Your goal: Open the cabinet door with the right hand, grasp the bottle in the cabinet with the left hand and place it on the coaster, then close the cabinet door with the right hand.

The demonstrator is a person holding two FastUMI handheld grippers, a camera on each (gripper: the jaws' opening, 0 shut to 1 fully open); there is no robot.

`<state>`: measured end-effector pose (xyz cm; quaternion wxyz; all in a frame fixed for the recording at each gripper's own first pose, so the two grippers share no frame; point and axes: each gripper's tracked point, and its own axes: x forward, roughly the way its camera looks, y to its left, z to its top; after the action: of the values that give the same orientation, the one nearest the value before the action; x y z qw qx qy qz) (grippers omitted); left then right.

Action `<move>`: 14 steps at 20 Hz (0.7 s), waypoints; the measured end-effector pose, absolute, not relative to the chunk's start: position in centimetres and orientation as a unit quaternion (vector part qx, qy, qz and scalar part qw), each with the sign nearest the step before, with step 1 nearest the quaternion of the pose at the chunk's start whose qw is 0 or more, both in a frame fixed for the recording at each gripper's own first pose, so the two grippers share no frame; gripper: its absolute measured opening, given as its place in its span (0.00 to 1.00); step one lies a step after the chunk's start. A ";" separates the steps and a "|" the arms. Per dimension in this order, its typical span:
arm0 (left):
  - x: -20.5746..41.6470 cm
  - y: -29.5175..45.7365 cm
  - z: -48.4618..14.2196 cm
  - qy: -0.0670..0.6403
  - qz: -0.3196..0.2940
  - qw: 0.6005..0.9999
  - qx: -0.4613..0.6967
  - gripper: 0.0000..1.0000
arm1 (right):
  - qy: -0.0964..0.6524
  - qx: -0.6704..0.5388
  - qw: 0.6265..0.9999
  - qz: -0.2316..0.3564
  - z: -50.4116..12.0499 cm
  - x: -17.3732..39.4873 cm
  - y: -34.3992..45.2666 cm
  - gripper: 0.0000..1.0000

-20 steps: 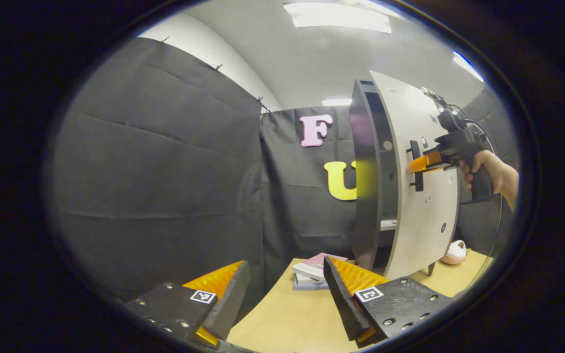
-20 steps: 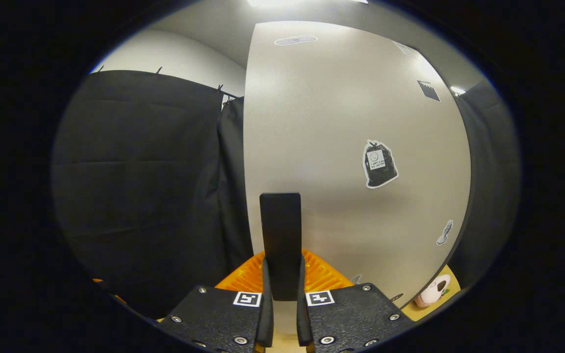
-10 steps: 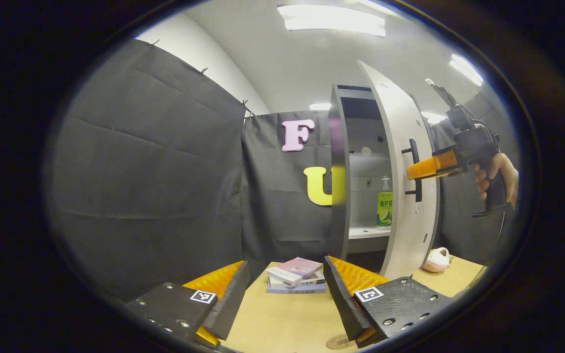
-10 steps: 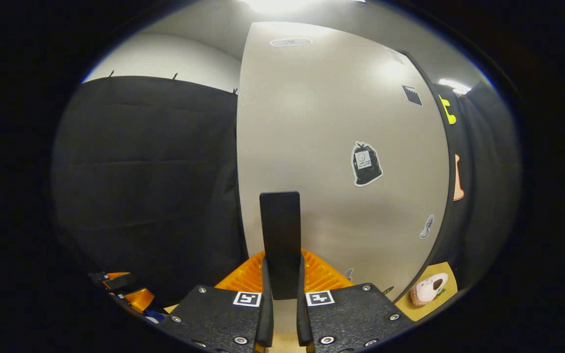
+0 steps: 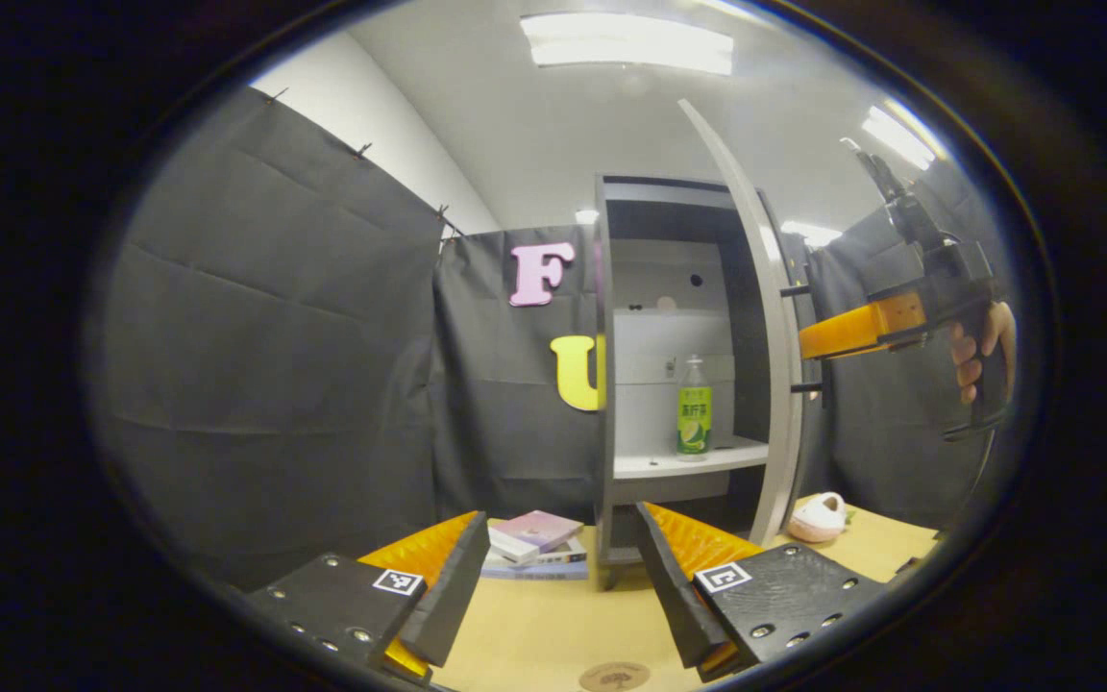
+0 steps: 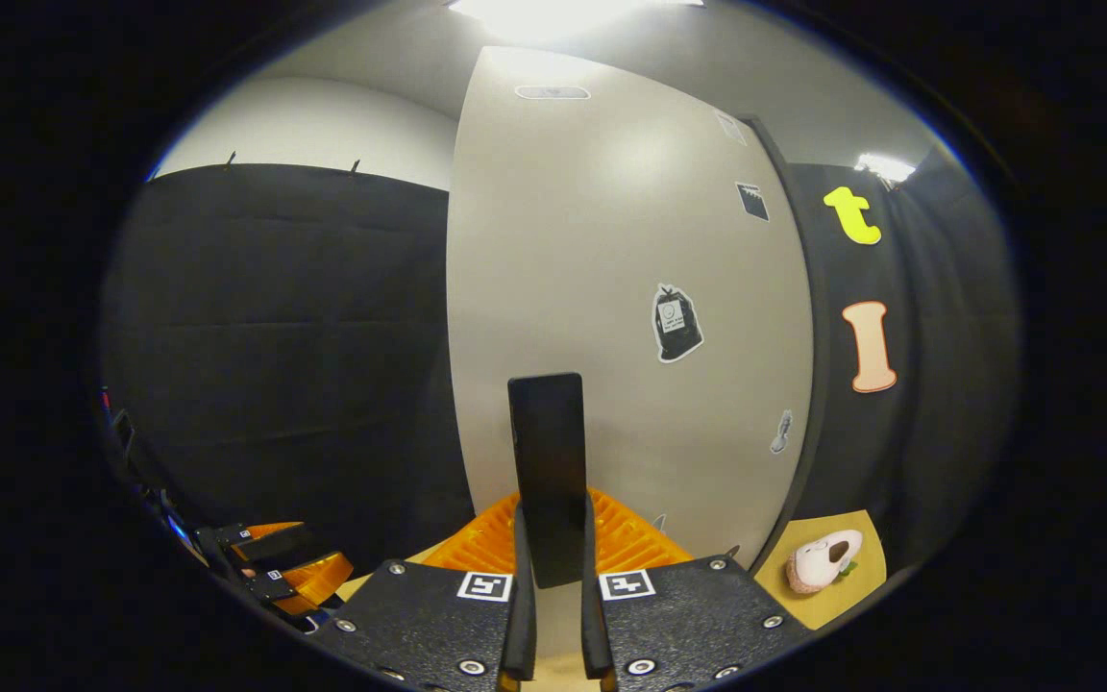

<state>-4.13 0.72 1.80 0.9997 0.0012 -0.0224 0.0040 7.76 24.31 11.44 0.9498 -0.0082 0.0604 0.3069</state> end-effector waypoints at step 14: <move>-5.8 -7.8 3.3 -0.029 -0.047 0.998 0.006 0.87 | 0.049 -0.026 0.966 0.252 12.0 5.2 14.7 0.16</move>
<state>-5.81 -7.81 3.28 0.9985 0.0056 -0.0294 -0.0468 5.15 14.66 11.96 0.9663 -0.0257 0.0492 0.2515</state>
